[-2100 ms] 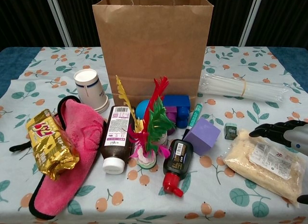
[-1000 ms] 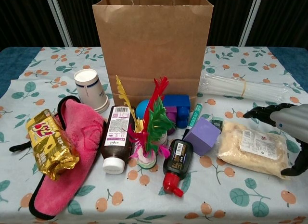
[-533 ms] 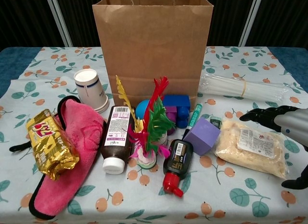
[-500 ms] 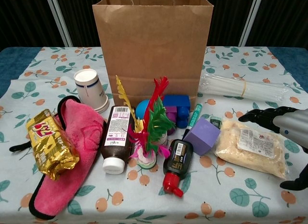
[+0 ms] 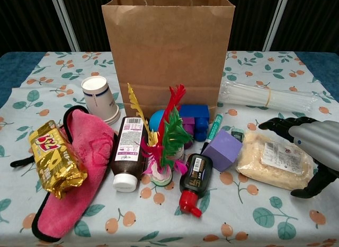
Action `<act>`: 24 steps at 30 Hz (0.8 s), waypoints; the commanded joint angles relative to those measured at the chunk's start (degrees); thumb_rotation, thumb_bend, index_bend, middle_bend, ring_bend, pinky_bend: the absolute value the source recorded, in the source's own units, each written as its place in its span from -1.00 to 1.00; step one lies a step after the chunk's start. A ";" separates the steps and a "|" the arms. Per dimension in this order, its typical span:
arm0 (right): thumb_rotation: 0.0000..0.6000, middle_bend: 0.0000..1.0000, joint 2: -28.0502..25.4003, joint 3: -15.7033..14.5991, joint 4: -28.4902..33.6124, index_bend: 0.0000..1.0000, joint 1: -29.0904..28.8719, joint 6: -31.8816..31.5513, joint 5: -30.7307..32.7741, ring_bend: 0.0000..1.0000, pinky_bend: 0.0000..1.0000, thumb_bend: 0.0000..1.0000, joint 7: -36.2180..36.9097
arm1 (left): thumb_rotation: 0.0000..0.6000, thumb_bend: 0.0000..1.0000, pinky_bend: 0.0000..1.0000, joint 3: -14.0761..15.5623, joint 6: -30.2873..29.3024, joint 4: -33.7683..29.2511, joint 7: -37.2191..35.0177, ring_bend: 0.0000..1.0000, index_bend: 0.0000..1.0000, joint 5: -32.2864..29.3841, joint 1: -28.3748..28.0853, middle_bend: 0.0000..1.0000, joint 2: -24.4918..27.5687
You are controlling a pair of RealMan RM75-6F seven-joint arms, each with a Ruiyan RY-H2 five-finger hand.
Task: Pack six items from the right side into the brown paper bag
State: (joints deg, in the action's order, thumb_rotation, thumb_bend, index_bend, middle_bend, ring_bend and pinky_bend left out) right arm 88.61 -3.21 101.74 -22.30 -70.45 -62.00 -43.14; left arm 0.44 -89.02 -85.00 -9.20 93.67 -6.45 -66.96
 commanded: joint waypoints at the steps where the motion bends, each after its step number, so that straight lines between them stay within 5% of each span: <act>1: 1.00 -0.96 0.33 0.71 -0.93 -1.00 0.14 0.46 1.04 -1.00 -1.00 -1.00 0.93 | 1.00 -0.97 -0.69 0.05 -0.14 -0.01 -0.11 -0.93 -0.80 -0.03 0.14 -0.74 0.03; 11: 1.00 -0.74 1.47 2.39 -2.32 -0.90 -0.67 2.71 2.56 -0.98 -1.00 -1.00 3.34 | 1.00 -0.97 -0.69 0.14 -0.55 -0.41 0.27 -0.93 -0.80 0.26 0.40 -0.74 0.36; 24: 1.00 -0.27 2.01 1.84 -2.63 -0.38 -0.28 1.99 0.49 -0.51 -0.87 -0.71 3.94 | 1.00 -0.97 -0.69 -0.05 -0.25 -0.47 0.26 -0.93 -0.80 0.04 0.26 -0.74 0.39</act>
State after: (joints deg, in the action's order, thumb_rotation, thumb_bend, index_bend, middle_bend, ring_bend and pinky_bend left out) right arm 90.59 -1.34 99.06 -22.62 -68.38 -61.39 -39.23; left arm 0.39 -89.27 -85.47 -8.95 93.72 -6.19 -66.57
